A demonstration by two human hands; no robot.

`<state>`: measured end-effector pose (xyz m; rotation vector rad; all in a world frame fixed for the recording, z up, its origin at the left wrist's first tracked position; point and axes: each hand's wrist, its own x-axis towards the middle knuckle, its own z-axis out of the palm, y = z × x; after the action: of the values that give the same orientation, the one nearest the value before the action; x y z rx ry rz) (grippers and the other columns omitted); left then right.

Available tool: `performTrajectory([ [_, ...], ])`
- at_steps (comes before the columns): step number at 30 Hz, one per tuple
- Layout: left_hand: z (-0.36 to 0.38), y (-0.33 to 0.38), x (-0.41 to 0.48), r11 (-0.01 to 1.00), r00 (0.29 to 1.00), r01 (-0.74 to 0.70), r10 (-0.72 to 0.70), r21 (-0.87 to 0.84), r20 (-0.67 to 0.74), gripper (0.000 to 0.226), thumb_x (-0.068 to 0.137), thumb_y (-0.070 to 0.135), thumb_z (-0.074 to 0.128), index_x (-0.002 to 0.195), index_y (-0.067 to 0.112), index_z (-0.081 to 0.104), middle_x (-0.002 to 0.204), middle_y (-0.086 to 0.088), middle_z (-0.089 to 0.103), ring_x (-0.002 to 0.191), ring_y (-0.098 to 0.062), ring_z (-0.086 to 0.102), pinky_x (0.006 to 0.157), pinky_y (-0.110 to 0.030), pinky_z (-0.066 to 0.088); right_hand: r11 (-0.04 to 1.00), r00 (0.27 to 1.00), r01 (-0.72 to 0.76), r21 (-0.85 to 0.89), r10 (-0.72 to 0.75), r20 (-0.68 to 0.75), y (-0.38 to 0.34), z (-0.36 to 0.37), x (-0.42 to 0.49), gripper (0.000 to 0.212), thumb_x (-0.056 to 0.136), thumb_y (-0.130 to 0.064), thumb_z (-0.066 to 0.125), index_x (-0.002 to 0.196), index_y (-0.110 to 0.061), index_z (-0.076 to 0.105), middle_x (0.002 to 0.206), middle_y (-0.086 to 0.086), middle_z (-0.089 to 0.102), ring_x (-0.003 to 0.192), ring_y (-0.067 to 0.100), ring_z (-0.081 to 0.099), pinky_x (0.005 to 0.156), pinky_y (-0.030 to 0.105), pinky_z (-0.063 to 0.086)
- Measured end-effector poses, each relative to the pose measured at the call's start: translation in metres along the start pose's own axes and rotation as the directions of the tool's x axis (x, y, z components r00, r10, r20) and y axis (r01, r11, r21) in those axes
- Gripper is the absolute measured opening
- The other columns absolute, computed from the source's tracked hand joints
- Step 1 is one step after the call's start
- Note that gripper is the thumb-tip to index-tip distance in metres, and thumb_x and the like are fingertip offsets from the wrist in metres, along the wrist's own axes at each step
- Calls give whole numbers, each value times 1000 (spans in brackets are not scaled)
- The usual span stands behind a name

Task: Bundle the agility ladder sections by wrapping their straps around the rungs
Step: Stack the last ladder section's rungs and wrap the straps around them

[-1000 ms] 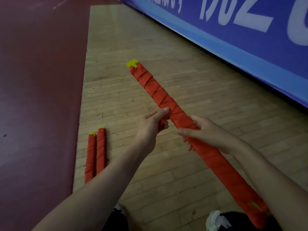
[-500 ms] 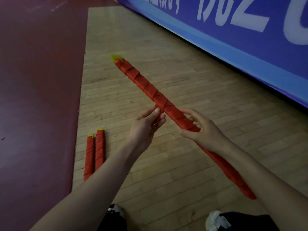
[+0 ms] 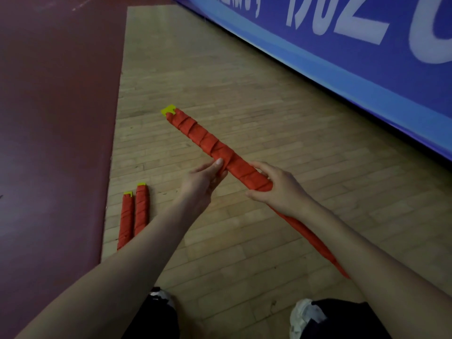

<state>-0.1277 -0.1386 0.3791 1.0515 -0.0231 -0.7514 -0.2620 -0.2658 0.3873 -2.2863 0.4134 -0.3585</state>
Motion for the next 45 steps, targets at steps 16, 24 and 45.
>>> performTrajectory([
  [16,-54,36,21,990,985,-136,140,48,-100,15,87,6,65,84,15,54,77,1,65,71,-7,64,70,-22,56,982,999,-28,185,25,21,-42,44,39,65,72,-29,82,132,-30,54,85,-26,52,78,-10,56,67,-1,38],
  [24,-116,68,76,984,974,156,-167,-82,-153,23,89,-3,40,73,4,55,58,-6,61,59,-15,62,64,-25,58,998,997,-26,-58,30,66,-36,129,100,72,72,-41,78,137,-35,47,119,-2,60,110,14,57,93,34,48],
  [45,-357,-114,237,908,657,419,-320,-22,-682,21,90,-2,50,71,7,51,65,-5,45,49,-13,45,45,-23,39,808,727,-582,92,466,504,122,461,154,41,91,1,55,130,-10,51,95,8,61,83,20,58,62,21,45],
])
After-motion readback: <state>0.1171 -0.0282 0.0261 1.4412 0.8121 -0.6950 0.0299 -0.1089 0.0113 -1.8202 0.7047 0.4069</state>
